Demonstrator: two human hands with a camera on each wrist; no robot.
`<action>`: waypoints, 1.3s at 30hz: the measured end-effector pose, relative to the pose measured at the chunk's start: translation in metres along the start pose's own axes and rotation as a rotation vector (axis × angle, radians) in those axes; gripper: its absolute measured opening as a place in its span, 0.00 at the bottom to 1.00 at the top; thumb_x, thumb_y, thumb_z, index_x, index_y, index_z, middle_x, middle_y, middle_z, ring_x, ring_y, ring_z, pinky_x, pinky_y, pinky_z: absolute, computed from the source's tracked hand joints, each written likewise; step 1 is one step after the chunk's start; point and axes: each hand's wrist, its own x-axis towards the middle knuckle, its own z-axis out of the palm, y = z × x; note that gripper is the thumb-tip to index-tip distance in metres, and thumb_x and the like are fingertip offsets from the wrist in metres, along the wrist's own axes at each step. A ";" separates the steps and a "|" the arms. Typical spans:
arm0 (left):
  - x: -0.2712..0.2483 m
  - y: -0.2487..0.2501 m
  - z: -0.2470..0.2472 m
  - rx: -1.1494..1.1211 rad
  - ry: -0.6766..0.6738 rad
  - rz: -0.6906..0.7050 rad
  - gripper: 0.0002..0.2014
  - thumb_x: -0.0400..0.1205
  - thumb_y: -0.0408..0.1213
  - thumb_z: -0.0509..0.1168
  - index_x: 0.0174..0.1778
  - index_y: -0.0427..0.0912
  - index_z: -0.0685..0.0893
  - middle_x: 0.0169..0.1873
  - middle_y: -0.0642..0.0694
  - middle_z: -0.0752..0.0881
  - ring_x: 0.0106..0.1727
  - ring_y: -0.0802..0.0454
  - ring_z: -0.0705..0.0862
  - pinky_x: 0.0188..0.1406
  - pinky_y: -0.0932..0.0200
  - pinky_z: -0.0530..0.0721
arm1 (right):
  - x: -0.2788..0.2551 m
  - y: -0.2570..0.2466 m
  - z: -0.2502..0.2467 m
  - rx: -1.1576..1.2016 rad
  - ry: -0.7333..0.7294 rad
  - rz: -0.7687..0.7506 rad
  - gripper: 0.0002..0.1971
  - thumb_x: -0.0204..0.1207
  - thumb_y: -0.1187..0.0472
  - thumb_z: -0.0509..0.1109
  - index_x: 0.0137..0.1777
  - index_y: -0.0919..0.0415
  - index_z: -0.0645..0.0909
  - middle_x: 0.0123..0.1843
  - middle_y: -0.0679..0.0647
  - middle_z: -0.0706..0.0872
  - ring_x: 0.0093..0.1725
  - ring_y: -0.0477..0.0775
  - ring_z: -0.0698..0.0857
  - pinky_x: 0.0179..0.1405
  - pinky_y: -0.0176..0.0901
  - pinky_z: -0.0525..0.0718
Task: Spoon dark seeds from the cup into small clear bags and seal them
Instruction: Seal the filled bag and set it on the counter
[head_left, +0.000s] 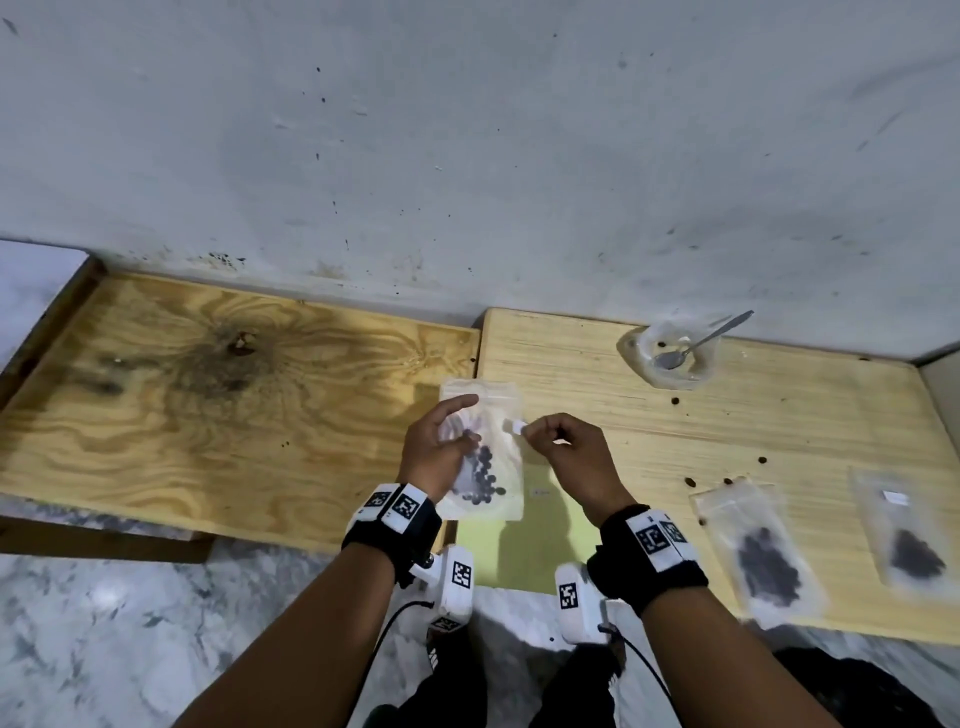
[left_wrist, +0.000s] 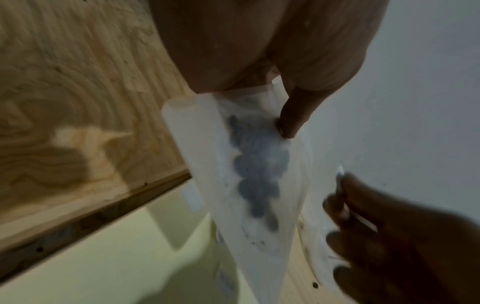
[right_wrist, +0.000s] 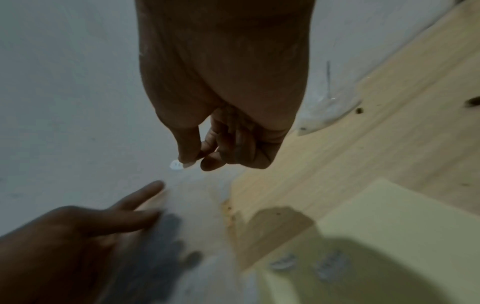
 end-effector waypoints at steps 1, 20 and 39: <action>-0.003 0.002 0.004 -0.018 -0.028 0.007 0.26 0.74 0.16 0.67 0.58 0.51 0.87 0.63 0.52 0.85 0.70 0.55 0.78 0.67 0.59 0.78 | -0.003 -0.008 0.006 -0.005 -0.024 -0.028 0.07 0.75 0.62 0.79 0.41 0.66 0.87 0.36 0.49 0.85 0.37 0.44 0.81 0.40 0.33 0.78; -0.028 0.016 0.030 -0.174 -0.029 0.026 0.11 0.78 0.28 0.72 0.54 0.42 0.89 0.47 0.48 0.90 0.50 0.53 0.88 0.50 0.62 0.85 | -0.037 -0.024 0.016 -0.185 0.306 -0.047 0.19 0.66 0.45 0.83 0.46 0.50 0.77 0.35 0.46 0.84 0.34 0.44 0.83 0.33 0.41 0.77; -0.042 0.025 0.144 -0.021 -0.024 0.017 0.17 0.77 0.22 0.68 0.54 0.48 0.89 0.48 0.47 0.88 0.43 0.53 0.82 0.45 0.60 0.84 | -0.031 0.017 -0.111 -0.111 0.279 -0.167 0.18 0.63 0.48 0.85 0.41 0.47 0.77 0.40 0.43 0.82 0.40 0.41 0.81 0.39 0.41 0.78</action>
